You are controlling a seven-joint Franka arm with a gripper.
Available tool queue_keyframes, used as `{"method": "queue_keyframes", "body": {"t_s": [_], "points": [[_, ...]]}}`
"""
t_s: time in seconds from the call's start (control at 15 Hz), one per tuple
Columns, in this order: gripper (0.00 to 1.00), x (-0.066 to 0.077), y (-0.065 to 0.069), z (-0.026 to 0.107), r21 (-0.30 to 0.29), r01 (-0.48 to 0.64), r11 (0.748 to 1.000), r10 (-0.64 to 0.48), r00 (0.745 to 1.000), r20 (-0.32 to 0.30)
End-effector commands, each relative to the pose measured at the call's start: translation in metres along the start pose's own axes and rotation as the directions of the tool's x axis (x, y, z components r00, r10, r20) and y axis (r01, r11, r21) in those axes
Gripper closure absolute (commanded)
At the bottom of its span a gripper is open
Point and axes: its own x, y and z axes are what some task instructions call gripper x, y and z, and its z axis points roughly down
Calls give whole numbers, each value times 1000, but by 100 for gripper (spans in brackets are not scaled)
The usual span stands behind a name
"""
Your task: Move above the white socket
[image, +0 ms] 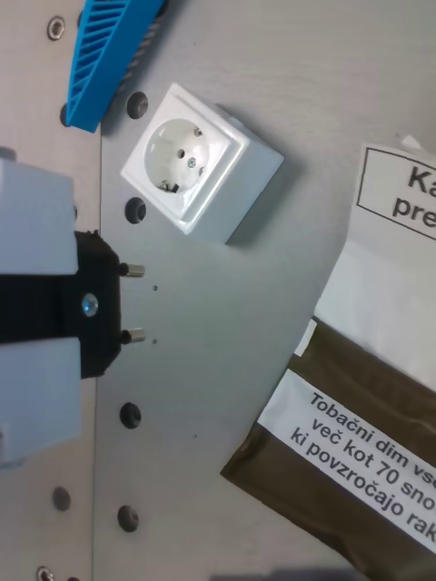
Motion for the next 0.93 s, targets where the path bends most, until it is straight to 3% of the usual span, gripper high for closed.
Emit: {"method": "queue_keyframes", "body": {"t_s": [0.07, 0.47, 0.93], "points": [[100, -7, -5, 12, -26, 210, 977, -212, 972, -100], [100, -17, -17, 32, -42, 349, 936, -352, 932, -91], [100, -29, -31, 57, -63, 498, 865, -502, 861, -86]]}}
